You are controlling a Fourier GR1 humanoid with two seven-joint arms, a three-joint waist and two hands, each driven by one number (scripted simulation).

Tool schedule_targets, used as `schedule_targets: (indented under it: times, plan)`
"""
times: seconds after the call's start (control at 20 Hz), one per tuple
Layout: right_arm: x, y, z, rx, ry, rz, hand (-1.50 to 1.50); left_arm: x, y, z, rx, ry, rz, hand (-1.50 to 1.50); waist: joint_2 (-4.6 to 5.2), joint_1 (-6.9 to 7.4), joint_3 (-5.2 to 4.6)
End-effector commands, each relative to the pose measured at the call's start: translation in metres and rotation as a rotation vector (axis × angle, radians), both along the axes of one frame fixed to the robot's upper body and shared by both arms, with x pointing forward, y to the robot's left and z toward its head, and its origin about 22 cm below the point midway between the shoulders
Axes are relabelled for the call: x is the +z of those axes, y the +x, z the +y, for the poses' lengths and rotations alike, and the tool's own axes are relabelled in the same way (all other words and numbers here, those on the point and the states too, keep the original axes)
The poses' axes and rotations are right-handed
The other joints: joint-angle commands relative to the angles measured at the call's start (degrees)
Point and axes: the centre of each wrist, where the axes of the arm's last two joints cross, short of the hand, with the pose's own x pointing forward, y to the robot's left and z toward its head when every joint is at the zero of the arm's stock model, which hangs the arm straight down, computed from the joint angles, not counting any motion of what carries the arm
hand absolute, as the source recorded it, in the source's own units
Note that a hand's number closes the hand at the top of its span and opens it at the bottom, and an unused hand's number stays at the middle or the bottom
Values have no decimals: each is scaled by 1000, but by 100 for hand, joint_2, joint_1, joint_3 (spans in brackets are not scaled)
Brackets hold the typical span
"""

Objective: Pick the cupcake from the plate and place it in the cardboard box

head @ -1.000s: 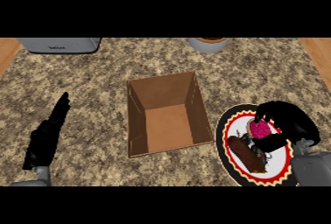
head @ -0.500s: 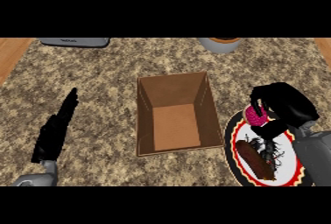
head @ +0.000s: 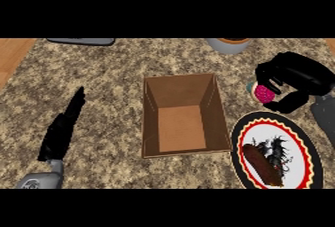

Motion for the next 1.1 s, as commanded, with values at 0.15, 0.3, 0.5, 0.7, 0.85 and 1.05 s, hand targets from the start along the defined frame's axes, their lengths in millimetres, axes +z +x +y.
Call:
schedule_targets:
  times: [0.15,0.3,0.5,0.7,0.85,1.05]
  plan:
    - [24,34,-2,324,398,101,150,-5,-5,1,37,12,-3,0,-78,-158,-11]
    - [36,48,14,397,452,151,150,-4,-6,10,26,25,12,0,-82,-159,-17]
    - [43,53,26,487,502,200,150,4,1,10,43,9,8,0,-108,-304,-19]
    - [50,57,47,517,508,233,150,-3,-13,8,56,12,22,0,-134,-327,-19]
    - [75,49,90,544,473,249,150,-13,-19,22,100,23,30,0,-193,-498,-28]
    - [87,42,151,529,440,247,150,3,-18,19,92,7,14,0,-208,-483,-26]
